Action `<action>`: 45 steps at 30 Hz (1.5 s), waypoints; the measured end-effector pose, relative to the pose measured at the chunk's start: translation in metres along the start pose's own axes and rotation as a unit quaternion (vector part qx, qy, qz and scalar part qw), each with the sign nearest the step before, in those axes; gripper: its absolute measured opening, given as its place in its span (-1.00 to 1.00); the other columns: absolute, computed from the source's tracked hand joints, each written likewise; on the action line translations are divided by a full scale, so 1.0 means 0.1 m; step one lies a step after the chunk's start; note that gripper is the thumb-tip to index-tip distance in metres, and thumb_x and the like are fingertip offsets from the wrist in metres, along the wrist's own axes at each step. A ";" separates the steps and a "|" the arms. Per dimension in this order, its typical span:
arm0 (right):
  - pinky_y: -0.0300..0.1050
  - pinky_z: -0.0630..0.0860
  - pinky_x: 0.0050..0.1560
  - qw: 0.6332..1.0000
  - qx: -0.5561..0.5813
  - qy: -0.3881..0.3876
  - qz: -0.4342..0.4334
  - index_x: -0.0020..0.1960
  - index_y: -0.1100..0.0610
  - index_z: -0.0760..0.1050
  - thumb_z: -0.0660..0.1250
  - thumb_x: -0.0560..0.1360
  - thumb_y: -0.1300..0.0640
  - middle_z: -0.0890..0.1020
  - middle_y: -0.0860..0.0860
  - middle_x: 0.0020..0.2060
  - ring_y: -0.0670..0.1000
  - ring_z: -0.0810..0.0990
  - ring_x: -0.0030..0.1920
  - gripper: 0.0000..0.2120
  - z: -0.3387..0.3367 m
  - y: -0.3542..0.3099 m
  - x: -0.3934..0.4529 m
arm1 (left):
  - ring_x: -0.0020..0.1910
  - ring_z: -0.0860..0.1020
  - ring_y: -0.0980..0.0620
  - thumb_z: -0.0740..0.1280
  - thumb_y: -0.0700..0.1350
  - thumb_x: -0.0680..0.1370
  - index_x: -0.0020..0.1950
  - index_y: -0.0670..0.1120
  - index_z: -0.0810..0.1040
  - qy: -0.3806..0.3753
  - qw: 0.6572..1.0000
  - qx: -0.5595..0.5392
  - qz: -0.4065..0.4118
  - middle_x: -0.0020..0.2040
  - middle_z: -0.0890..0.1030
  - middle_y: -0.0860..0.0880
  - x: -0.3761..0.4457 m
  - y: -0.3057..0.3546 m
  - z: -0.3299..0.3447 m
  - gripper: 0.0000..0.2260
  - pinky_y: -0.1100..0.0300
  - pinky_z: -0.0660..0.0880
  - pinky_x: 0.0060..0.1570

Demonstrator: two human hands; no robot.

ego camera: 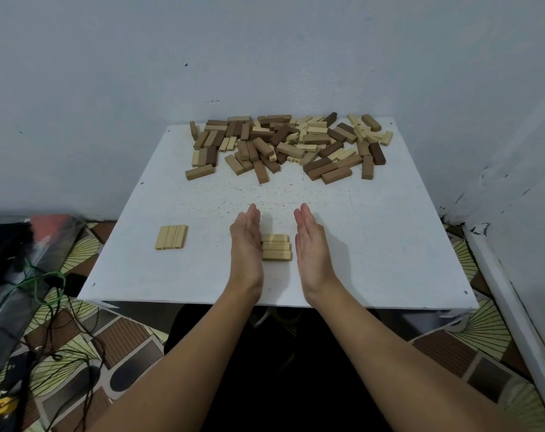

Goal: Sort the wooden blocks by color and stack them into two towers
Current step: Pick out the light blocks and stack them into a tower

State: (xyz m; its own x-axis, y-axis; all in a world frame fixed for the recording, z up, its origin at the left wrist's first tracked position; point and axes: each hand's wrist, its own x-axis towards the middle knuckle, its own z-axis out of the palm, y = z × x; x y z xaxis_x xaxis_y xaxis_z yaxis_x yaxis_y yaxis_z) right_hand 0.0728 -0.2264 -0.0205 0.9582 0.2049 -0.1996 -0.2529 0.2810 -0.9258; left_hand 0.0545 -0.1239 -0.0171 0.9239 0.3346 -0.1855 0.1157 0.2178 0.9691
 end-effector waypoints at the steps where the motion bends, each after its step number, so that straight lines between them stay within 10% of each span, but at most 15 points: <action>1: -0.16 0.02 0.60 1.000 -0.004 -0.001 0.000 0.66 -0.08 0.08 -0.05 0.74 -0.14 0.19 -0.15 0.63 -0.21 0.11 0.60 -0.49 0.01 0.01 0.00 | 0.58 0.24 0.21 -0.10 0.18 0.74 0.66 0.02 0.25 0.001 1.000 0.000 -0.001 0.62 0.31 0.10 0.00 -0.02 0.01 -0.46 0.31 0.17 0.46; 38: -0.21 0.10 0.55 0.996 -0.084 -0.011 -0.023 0.66 -0.11 0.08 0.01 0.57 -0.25 0.21 -0.18 0.61 -0.29 0.19 0.52 -0.32 0.06 0.11 -0.01 | 0.54 0.31 0.22 -0.01 0.14 0.74 0.61 0.01 0.36 0.020 0.999 0.018 0.017 0.58 0.39 0.09 -0.09 -0.05 0.00 -0.51 0.20 0.21 0.55; 45: -0.18 0.16 0.39 0.887 -0.445 -0.087 -0.083 0.50 -0.15 0.39 0.38 0.57 0.07 0.32 -0.11 0.39 -0.08 0.23 0.45 -0.48 -0.44 -0.36 0.12 | 0.40 0.35 0.09 0.46 0.12 0.43 0.51 0.24 0.38 -0.120 0.909 0.397 0.047 0.37 0.42 0.14 0.14 0.37 -0.63 -0.36 0.08 0.33 0.38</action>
State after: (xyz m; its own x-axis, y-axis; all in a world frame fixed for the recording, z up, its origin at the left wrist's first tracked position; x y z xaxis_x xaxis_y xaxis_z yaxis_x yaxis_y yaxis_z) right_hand 0.0998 -0.2752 -0.0037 0.9174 0.3939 -0.0563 0.1696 -0.5149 -0.8403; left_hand 0.0485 -0.0532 0.0061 0.9852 0.0879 -0.1471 0.1710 -0.5626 0.8089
